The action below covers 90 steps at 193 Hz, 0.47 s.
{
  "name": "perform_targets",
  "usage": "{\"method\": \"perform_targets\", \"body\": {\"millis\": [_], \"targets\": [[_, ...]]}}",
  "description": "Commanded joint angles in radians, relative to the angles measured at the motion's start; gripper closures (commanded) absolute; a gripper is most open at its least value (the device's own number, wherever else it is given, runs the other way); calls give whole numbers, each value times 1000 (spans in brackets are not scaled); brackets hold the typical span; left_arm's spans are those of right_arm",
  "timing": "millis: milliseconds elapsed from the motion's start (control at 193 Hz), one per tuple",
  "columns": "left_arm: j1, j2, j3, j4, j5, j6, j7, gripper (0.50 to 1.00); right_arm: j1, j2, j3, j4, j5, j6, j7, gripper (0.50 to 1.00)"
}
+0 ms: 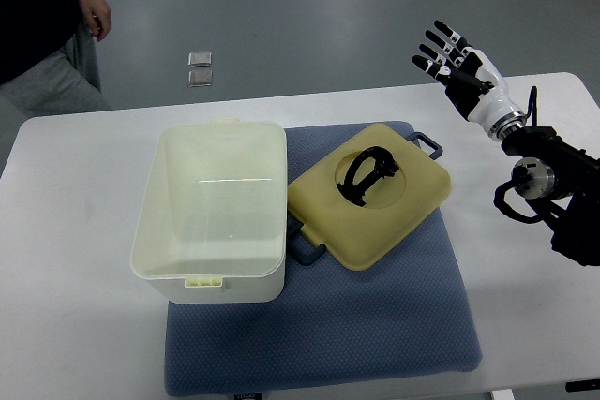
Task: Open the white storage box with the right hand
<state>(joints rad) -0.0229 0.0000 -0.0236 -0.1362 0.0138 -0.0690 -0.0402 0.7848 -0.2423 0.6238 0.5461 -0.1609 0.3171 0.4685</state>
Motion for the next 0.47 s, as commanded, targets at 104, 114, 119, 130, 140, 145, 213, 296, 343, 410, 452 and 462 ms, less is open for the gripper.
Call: {"method": "perform_targets", "body": {"millis": [104,114,119,130,140,145,213,296,343,410,452,462], "targets": [[1,0,1,0,0,0,0,500,-10,0,1,-5,0,-6,4,576],[0,0,1,0,0,0,0,500,-10,0,-1,-5,0,-6,4,576],[0,0,1,0,0,0,0,500,-10,0,-1,-5,0,-6,4,576],[0,0,1,0,0,0,0,500,-10,0,-1,-6,0,-6,4,576],[0,0,-1,1,0,0,0,500,-10,0,-1,-6,0,-6,4,576],[0,0,-1,0,0,0,0,500,-10,0,-1,-8,0,-4,4,576],[0,0,1,0,0,0,0,500,-12,0,-1,-15,0,-4,4,574],[0,0,1,1,0,0,0,500,-18,0,-1,-15,0,-6,6,576],[0,0,-1,0,0,0,0,500,-18,0,-1,-15,0,-6,6,574],[0,0,1,1,0,0,0,500,-18,0,1,-15,0,-6,9,576],[0,0,-1,0,0,0,0,500,-18,0,1,-15,0,-6,27,574],[0,0,1,0,0,0,0,500,-18,0,1,-15,0,-6,33,576]]}}
